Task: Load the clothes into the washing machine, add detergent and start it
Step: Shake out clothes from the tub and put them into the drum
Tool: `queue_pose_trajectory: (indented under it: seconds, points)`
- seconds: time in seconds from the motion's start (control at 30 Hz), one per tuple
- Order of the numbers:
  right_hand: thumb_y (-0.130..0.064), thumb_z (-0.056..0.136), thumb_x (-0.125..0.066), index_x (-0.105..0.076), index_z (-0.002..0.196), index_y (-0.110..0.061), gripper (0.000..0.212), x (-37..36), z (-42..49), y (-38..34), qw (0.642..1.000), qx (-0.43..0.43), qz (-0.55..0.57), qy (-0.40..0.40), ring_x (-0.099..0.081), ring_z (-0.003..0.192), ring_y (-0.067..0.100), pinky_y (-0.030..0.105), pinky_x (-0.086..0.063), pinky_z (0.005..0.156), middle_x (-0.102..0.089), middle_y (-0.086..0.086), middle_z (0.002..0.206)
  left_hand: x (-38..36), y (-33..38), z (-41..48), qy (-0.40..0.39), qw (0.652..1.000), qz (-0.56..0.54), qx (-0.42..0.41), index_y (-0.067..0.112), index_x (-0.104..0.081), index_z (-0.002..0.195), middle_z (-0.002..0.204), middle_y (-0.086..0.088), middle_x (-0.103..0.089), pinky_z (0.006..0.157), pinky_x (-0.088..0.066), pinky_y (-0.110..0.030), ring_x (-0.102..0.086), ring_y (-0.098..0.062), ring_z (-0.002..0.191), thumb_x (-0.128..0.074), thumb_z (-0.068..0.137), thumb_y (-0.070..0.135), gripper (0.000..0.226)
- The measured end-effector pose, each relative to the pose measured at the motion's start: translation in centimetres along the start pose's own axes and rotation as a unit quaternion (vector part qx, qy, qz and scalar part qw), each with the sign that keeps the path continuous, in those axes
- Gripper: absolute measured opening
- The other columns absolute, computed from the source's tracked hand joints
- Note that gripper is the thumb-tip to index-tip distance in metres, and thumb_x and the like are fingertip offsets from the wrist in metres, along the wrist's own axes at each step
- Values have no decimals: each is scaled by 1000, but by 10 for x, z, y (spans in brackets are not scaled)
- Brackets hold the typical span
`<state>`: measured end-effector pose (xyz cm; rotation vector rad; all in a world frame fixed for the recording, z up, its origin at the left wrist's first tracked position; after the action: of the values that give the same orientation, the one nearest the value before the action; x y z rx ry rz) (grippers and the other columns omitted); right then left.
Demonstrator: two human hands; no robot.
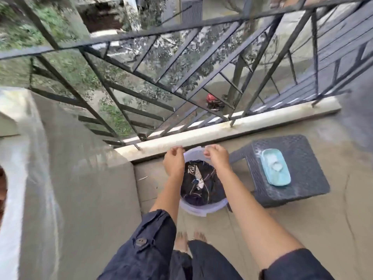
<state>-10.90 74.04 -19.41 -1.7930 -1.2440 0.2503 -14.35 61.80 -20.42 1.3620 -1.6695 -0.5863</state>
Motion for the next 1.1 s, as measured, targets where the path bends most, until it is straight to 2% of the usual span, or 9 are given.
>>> queue_pose_trajectory:
  seconds: [0.23, 0.37, 0.47, 0.6, 0.67, 0.77, 0.87, 0.97, 1.1]
  points:
    - [-16, 84, -54, -60, 61, -19, 24, -41, 117, 127, 998, -54, -13, -17, -63, 84, 36, 55, -49, 93, -61, 3, 67, -73, -106, 88, -33, 998, 60, 14, 5, -62, 117, 106, -10, -65, 81, -39, -23, -56, -20, 92, -50, 91, 17, 31]
    - [-13, 81, -54, -66, 63, -24, 25, -69, 190, 204, 997, -78, -14, -13, -63, 91, 32, 48, -49, 96, -64, 2, 73, -117, -183, 145, -79, 994, 70, 40, 8, -59, 121, 113, -3, -63, 98, -41, -31, -57, -19, 112, -58, 88, 19, 34]
    - [-5, 82, -48, -71, 91, -17, 28, -92, 235, 267, 992, -118, -29, -28, -57, 91, 23, 30, -49, 85, -64, 4, 93, -151, -250, 189, -127, 976, 174, 39, 12, -42, 138, 139, -9, -50, 110, -35, -41, -46, -28, 129, -64, 84, 28, 60]
    - [-13, 64, -59, -49, 133, -15, 70, -120, 276, 355, 978, -183, -70, -69, -54, 113, 23, 32, -45, 93, -55, 11, 131, -176, -308, 227, -195, 912, 355, 60, 16, -1, 152, 160, -9, 1, 119, -10, -45, -7, -31, 147, -56, 90, 36, 85]
    - [-24, 52, -75, -30, 145, -24, 104, -140, 309, 434, 970, -207, -73, -104, -46, 127, 27, 40, -41, 105, -42, 10, 143, -182, -330, 232, -196, 886, 417, 49, 16, 7, 151, 160, -5, 0, 117, -8, -49, -3, -28, 147, -59, 88, 40, 95]
    - [-43, 31, -93, -7, 146, -39, 144, -157, 285, 433, 968, -208, -88, -104, -40, 134, 31, 42, -39, 106, -35, 11, 146, -187, -353, 234, -154, 844, 514, -21, 15, 0, 151, 154, -9, -21, 113, -19, -50, -20, -31, 142, -63, 82, 49, 100]
    - [-32, 65, -83, -24, 146, -15, 102, -157, 259, 399, 964, -209, -155, -59, -49, 125, 32, 34, -42, 95, -50, 15, 135, -182, -350, 243, -129, 845, 518, -44, 17, -33, 142, 139, -14, -42, 105, -31, -44, -38, -35, 129, -56, 87, 48, 67]
    - [-35, 74, -75, -60, 114, -6, 52, -153, 249, 380, 967, -221, -122, 8, -58, 110, 31, 31, -43, 80, -64, 16, 117, -175, -337, 242, -120, 877, 464, -17, 16, -52, 124, 128, -14, -49, 100, -36, -43, -45, -36, 121, -44, 93, 51, 48]
    - [-35, 71, -75, -67, 99, -7, 40, -136, 235, 346, 972, -224, -47, 43, -60, 90, 29, 28, -39, 69, -68, 12, 99, -164, -308, 223, -86, 925, 369, -22, 13, -62, 108, 125, -9, -48, 100, -40, -44, -53, -33, 112, -44, 94, 44, 39]
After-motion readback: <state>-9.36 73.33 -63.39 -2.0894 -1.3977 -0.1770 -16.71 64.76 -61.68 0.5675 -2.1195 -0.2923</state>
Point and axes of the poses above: each hand's wrist, its own z-axis towards the middle knuckle, its own x-axis out of the back of the hand, y = z × x, the point moved 1 cm from there along z, towards the middle knuckle
